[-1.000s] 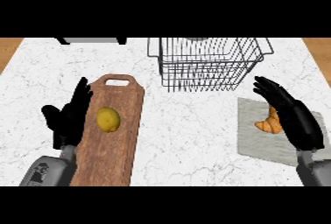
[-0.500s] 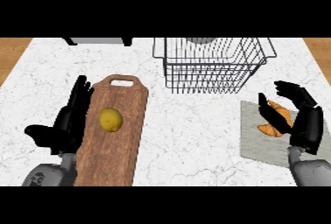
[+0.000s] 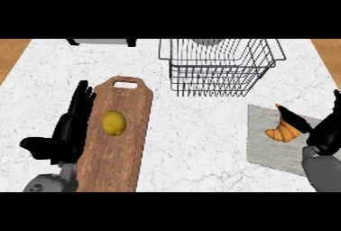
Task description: Pick the croissant from the placemat and place it in the basket
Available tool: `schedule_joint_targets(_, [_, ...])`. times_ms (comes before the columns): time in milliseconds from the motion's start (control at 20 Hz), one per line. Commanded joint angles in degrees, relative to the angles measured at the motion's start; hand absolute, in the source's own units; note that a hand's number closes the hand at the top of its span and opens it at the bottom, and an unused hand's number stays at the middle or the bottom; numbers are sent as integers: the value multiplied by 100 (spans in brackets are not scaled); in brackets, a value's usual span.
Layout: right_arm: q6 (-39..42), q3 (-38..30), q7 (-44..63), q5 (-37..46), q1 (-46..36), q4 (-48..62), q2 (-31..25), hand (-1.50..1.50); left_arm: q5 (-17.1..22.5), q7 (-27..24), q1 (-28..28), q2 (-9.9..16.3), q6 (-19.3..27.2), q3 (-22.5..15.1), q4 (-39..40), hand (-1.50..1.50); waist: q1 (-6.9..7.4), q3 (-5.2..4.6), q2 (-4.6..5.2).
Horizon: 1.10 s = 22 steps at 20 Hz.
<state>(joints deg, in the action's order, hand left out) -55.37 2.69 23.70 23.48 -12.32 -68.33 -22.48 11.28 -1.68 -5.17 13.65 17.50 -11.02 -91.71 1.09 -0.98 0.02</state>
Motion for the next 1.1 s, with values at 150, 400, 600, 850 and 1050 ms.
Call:
schedule_joint_targets(150, [1217, 81, 2013, 788, -63, 679, -796, -150, -5, 81, 53, 108, -11, 65, -25, 0, -36, -55, -38])
schedule_joint_targets(400, [2809, 523, 3512, 822, -763, 266, -975, -150, -82, 10, 164, 1, 6, -96, -44, 0, 43, -21, -105])
schedule_joint_targets(600, [3995, 788, 4845, 781, -1619, -372, -1021, -150, 64, 91, 97, 44, -88, 24, -55, 0, -31, 22, -117])
schedule_joint_targets(850, [4892, 948, 6127, 893, -2146, -901, -1015, -150, 45, 134, 360, 82, -8, 59, -369, 0, -96, 59, -117])
schedule_joint_targets(1050, [5259, 781, 6147, 930, -2148, -591, -904, -150, 69, 35, 386, 83, -121, 49, -358, 0, -149, 65, -82])
